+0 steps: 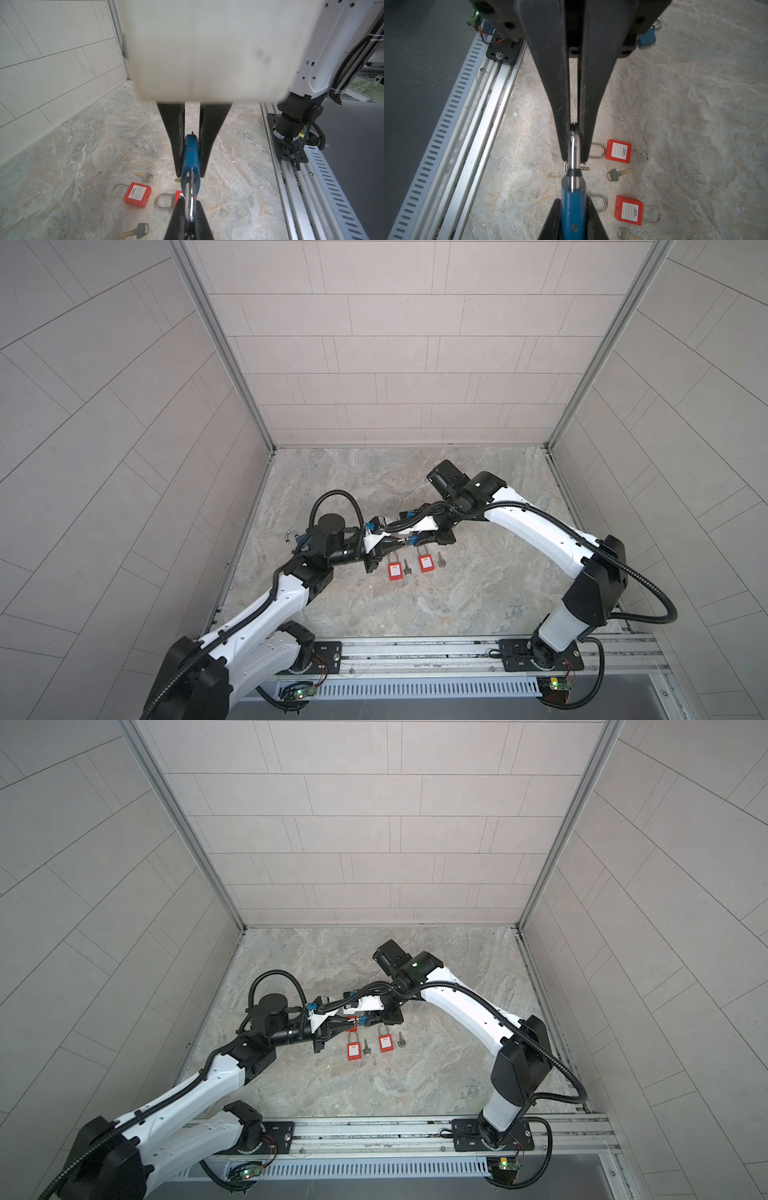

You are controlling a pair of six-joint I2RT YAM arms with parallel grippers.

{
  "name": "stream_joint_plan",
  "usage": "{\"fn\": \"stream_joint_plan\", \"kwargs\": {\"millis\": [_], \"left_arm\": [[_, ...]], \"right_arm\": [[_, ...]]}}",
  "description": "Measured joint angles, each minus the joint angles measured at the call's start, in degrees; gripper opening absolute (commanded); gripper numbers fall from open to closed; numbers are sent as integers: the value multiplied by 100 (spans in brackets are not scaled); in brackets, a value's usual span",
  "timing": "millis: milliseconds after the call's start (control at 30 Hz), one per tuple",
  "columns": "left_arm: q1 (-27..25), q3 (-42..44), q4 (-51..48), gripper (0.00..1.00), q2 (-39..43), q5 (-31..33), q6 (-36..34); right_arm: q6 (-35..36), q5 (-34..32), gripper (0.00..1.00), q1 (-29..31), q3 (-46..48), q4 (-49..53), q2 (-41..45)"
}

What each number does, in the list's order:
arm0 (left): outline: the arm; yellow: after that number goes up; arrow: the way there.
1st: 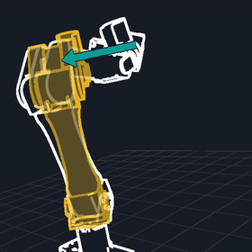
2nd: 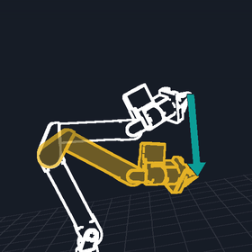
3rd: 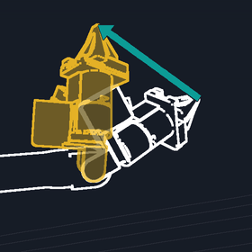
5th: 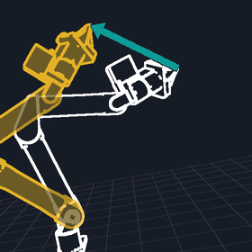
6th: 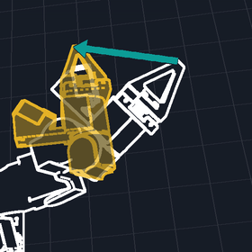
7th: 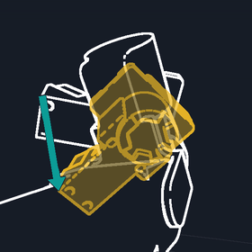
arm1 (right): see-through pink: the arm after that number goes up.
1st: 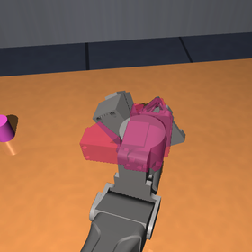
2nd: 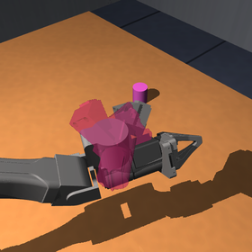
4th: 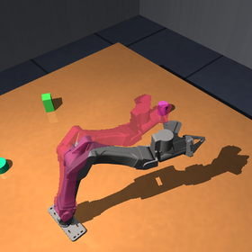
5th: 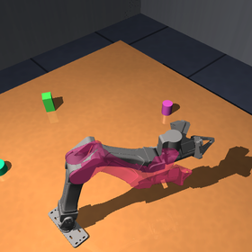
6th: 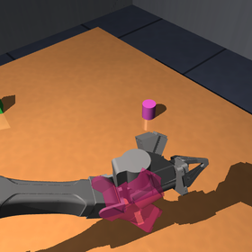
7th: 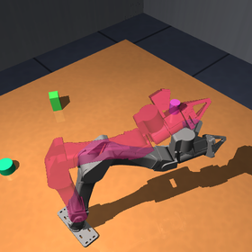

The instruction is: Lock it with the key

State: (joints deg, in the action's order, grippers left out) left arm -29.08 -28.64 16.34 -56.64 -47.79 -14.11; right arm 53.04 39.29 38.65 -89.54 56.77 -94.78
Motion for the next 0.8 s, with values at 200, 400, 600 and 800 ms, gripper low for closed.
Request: {"fn": "stream_joint_plan", "kwargs": {"millis": [200, 400, 600, 800], "left_arm": [[-162, 72, 367, 0, -146, 245, 149], [-286, 142, 706, 0, -275, 529, 282], [-361, 190, 1167, 0, -544, 623, 474], [-365, 264, 1377, 0, -573, 741, 577]], "right_arm": [[-101, -146, 0, -9, 4, -17, 33], [-201, -264, 0, -15, 37, -103, 79], [-284, -398, 0, -11, 59, -164, 76], [-330, -575, 12, -2, 72, -208, 83]]}}
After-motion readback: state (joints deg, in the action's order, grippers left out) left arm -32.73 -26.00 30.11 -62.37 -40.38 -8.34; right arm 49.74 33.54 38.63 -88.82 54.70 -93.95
